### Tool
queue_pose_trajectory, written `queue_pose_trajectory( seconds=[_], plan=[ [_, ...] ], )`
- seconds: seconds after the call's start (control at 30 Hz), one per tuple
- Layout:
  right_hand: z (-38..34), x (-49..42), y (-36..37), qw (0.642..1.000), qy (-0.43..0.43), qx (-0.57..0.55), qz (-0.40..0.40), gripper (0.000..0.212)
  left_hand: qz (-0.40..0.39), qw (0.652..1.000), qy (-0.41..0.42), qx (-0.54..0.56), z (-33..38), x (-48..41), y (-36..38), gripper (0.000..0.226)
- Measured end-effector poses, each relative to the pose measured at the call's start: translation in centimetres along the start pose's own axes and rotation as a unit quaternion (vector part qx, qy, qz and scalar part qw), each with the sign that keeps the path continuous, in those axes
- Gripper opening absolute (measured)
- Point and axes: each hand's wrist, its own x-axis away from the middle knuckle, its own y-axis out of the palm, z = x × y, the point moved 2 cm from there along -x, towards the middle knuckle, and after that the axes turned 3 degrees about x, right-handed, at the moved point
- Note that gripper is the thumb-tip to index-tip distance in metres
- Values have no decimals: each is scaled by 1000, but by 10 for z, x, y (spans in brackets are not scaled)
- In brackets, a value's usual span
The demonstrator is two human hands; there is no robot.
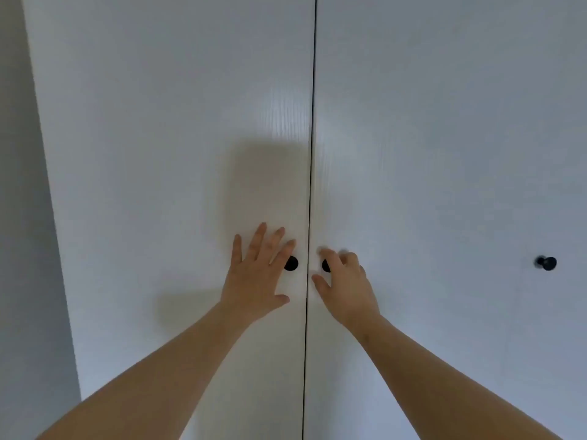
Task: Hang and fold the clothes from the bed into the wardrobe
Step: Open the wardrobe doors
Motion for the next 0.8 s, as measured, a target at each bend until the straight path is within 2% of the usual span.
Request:
queue_pose_trajectory(
  seconds=[0.2,0.3,0.4,0.53,0.67,0.8],
  plan=[
    [0,-16,19,994,17,-52,92,4,121,991,51,-22,-2,-3,14,105],
    [-2,-18,23,991,15,-62,116,10,140,989,52,-2,-2,-6,15,106],
    [-3,-17,22,991,29,-72,110,11,111,993,45,16,-2,-4,10,101],
    [-4,-6,15,993,47,-62,91,11,87,992,27,88,1,1,2,73],
    [-6,21,-4,994,51,-70,65,8,130,968,8,213,16,20,-11,48],
    [-2,68,-37,993,30,-89,70,12,149,936,2,318,50,41,-35,44]
  ],
)
